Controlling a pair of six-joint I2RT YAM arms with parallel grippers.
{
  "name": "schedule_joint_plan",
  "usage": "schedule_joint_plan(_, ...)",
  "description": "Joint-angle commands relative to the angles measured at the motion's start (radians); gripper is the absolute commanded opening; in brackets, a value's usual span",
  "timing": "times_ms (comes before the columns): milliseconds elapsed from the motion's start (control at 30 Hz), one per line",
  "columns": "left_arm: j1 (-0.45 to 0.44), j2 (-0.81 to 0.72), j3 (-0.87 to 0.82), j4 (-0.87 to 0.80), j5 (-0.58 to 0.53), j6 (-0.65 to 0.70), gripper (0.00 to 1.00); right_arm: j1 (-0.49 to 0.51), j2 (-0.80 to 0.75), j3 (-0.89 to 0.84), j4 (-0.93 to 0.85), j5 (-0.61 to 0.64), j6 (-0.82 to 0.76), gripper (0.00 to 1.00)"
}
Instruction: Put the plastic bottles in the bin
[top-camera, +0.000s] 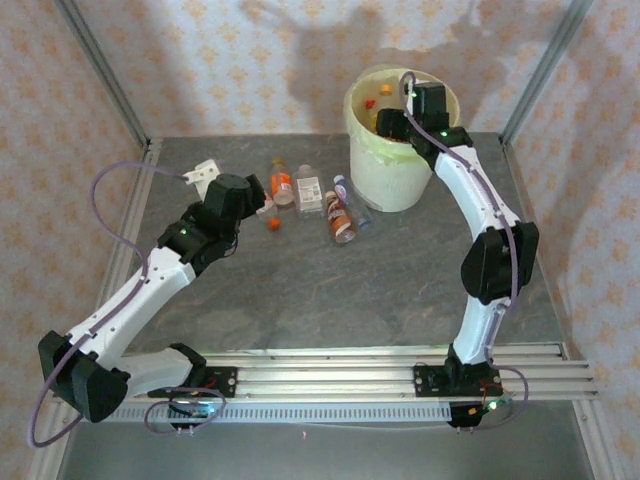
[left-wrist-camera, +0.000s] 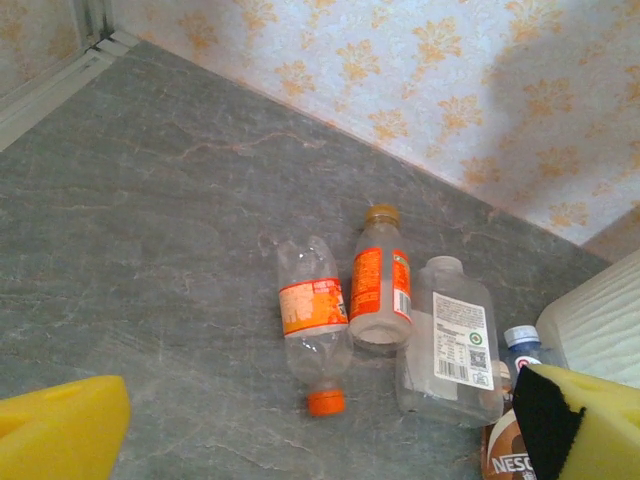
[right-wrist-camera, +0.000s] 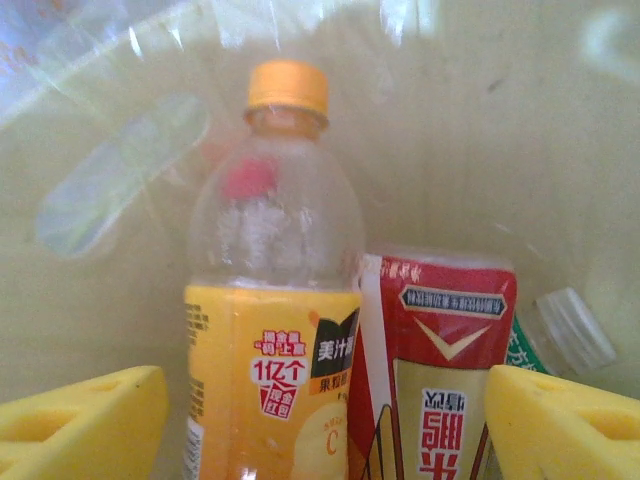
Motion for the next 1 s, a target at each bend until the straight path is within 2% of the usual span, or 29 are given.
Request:
schedule_joint_plan(0,0.014,0.038,0.039,-0.023,0.017,-0.009,1.00,0.000,-0.074,-0.009,0.043,0.046,0.002,0.84)
schedule_joint_plan(300,0.021,0.075,0.042,-0.024,0.045,-0.037,1.00,-0.001,-0.155,-0.010,0.049,0.035,0.012,0.88)
schedule_joint_plan(467,0.030,0.078,0.019,-0.023,0.043,-0.076,1.00,0.004,-0.258,-0.081,0.076,-0.076,0.039,0.91)
schedule_joint_plan(567,0.036,0.083,0.006,-0.020,0.043,-0.112,1.00,0.022,-0.349,-0.198,0.122,-0.145,0.071,0.92)
schedule_joint_plan(633,0.040,0.087,-0.005,-0.010,0.044,-0.135,1.00,0.048,-0.418,-0.300,0.170,-0.204,0.069,0.93)
schedule_joint_plan(733,0.041,0.096,-0.010,-0.003,0.048,-0.163,1.00,0.112,-0.496,-0.426,0.192,-0.229,0.034,0.95)
schedule_joint_plan(867,0.043,0.109,-0.009,0.001,0.056,-0.184,1.00,0.217,-0.547,-0.566,0.202,-0.180,0.030,0.96)
schedule_joint_plan(967,0.044,0.120,-0.011,0.006,0.060,-0.205,1.00,0.278,-0.518,-0.636,0.225,-0.155,0.122,0.96)
